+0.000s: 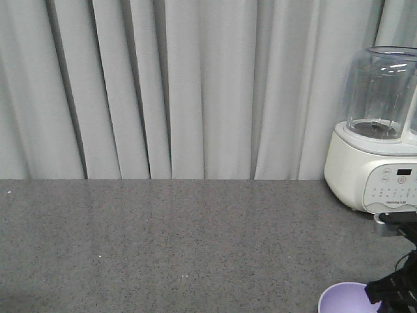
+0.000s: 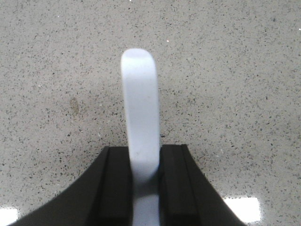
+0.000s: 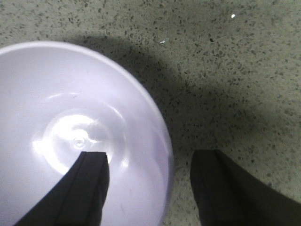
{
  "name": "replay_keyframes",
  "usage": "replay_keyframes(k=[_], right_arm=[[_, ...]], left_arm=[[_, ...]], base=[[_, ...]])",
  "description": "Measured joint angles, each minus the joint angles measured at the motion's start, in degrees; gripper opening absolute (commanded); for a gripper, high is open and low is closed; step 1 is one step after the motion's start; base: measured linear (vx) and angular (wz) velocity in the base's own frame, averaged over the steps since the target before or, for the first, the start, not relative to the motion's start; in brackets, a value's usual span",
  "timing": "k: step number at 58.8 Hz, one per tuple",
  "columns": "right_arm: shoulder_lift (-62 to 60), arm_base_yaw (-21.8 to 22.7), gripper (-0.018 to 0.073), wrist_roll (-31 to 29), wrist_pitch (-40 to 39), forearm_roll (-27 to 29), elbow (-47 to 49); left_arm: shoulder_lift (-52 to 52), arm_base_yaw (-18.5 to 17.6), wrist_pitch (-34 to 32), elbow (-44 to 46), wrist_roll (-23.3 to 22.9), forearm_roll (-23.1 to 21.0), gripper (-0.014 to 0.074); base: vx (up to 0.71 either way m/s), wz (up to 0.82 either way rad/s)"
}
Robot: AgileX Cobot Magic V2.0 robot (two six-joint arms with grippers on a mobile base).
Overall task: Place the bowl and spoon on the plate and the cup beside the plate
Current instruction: 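Grasp the lavender bowl rim with the right gripper and lift it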
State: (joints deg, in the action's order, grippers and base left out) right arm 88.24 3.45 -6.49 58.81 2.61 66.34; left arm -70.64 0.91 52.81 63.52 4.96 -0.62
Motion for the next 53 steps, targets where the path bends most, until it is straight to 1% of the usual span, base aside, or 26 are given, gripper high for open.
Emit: replay_keyframes(k=[22,28,33,40,48,53], right_arm=[[5.25,0.00,0.0455,-0.25,-3.97,0.59,0.00],[6.16,0.00,0.0429,-0.25,-4.47,0.59,0.00],[6.49,0.00,0.0370,-0.39,-4.47,0.59,0.00],[6.55,0.00,0.0260,-0.39,-4.00,0.59,0.00],[6.55,0.00,0.0116,-0.44,-3.29,0.65,0.00],[6.36,0.00,0.0026,-0.60,-3.01,1.72,0.23]], left_arm=[[0.00,0.00,0.04,0.00,0.00,0.62,-0.0006],[0.00,0.00,0.04,0.00,0.29,0.62,-0.0006],[0.00,0.00,0.18,0.00,0.94,0.62,-0.0006],[0.00,0.00,0.22,0.00,1.20,0.62,-0.0006],[0.00,0.00,0.22,0.00,1.20,0.62,-0.0006],[0.00,0.00,0.16,0.00,1.20,0.62,-0.0006]], base=[[0.00,0.00],[0.00,0.00],[0.00,0.00],[0.00,0.00],[0.00,0.00],[0.00,0.00]])
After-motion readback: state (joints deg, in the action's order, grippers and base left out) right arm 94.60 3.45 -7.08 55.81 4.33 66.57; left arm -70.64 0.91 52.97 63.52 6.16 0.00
